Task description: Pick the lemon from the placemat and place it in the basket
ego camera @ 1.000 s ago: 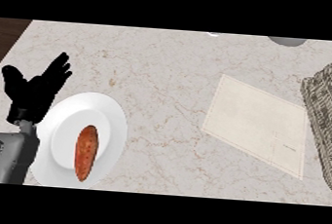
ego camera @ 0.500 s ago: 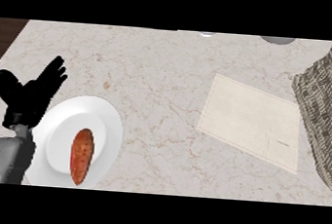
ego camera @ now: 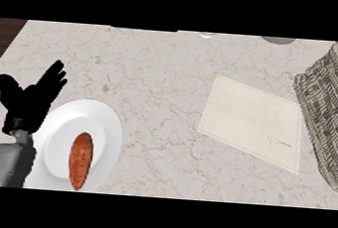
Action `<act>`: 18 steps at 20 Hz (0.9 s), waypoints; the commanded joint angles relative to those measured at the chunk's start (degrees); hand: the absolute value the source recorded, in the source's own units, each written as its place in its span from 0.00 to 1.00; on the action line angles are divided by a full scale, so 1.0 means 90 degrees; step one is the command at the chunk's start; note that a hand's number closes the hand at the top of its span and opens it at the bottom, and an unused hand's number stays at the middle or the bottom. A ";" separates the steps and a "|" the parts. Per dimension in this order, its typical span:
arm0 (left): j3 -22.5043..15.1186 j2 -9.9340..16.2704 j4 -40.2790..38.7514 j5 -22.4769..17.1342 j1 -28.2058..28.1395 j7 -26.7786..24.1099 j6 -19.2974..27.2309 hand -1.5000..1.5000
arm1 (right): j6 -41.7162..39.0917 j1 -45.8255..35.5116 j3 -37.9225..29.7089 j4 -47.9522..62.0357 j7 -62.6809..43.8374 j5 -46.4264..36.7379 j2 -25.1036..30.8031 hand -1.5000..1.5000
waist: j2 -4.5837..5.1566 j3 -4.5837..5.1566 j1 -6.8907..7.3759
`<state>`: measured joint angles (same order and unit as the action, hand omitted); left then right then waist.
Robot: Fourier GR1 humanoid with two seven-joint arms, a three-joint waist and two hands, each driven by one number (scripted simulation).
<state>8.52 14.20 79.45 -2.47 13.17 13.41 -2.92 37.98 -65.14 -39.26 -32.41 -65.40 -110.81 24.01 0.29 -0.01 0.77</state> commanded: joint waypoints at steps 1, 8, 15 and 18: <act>0.0112 0.0063 -0.0209 -0.0060 -0.0068 -0.0245 -0.0108 0.50 | 0.0622 0.0462 -0.0249 -0.0495 -0.1526 -0.0337 0.0121 0.00 | 0.0036 0.0007 -0.0035; 0.0188 0.0211 -0.0228 -0.0026 0.0057 -0.0087 -0.0121 0.50 | 0.0967 0.1002 -0.0718 -0.0782 -0.0654 0.0178 -0.0231 0.00 | -0.0004 -0.0002 -0.0042; 0.0110 0.0142 0.0215 -0.0086 -0.0080 0.0039 -0.0165 0.50 | 0.1598 0.0988 -0.0777 -0.1405 -0.0788 -0.0079 -0.0300 0.00 | -0.0004 -0.0003 0.0057; 0.0184 0.0065 -0.0066 0.0004 -0.0006 0.0022 0.0057 0.50 | 0.1898 0.1111 -0.1033 -0.2325 -0.0560 0.0112 -0.0355 0.00 | -0.0053 0.0003 -0.0152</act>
<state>9.60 15.11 79.63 -2.87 13.08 13.60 -3.72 48.12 -56.00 -46.97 -47.38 -63.22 -110.08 20.85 0.01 -0.01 0.31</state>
